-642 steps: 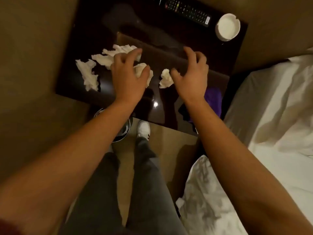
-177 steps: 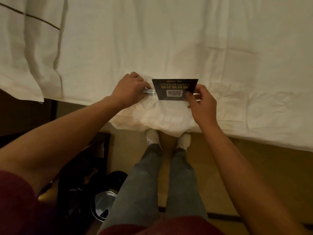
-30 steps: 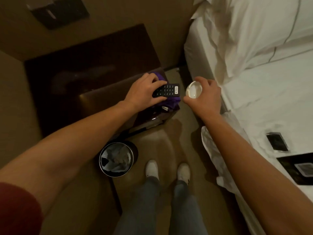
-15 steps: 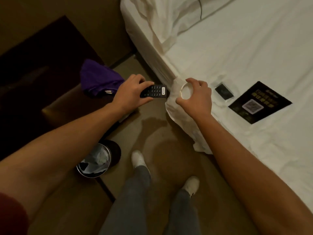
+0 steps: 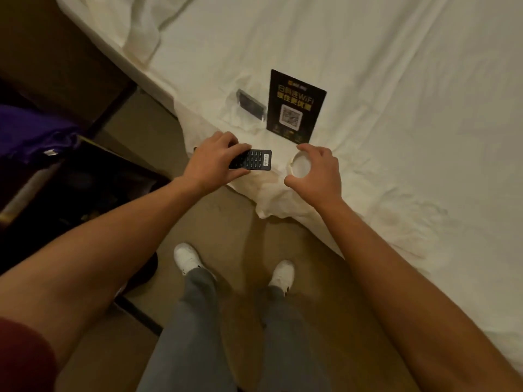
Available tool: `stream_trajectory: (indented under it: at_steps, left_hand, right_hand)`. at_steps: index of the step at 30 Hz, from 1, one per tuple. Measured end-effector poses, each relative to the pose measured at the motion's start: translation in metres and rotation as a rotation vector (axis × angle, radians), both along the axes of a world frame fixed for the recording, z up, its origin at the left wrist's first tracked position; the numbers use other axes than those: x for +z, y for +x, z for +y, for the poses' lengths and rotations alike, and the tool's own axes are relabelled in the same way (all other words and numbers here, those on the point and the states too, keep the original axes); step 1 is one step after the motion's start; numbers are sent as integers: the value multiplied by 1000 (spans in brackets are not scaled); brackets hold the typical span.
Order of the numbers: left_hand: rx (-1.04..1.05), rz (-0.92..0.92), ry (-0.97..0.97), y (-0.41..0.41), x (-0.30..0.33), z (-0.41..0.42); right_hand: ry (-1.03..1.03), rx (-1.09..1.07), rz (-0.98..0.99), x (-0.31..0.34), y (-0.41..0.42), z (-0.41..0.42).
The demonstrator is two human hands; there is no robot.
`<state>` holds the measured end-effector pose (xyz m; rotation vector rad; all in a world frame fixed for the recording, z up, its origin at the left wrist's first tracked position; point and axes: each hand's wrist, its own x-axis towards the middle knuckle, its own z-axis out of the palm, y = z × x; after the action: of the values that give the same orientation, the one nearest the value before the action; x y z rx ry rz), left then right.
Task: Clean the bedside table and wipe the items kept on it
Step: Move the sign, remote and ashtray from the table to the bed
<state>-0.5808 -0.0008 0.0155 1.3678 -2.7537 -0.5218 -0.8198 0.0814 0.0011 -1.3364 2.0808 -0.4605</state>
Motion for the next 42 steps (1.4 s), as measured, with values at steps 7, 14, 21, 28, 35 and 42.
stream_trajectory:
  at_steps: [7,14,21,28,35,42]
  left_hand:
    - [-99,-39,37,-105,-3,18]
    - [-219,-37,24,-180,-12,22]
    - [-346,-46,81,-231,-42,13]
    - [-421,-85,112,-249,-69,6]
    - [-490,-86,142,-264,-78,7]
    - [-523,-122,126,-286,-84,5]
  right_hand:
    - [20,-117,-10,-15,-96,45]
    - [9,-221,15,-30,-145,67]
    - [72,-315,61,-53,-163,79]
    - [145,-404,133,-69,-166,76]
    - [181,-422,197,-68,-160,74]
    - [226,-496,278,-68,-164,77]
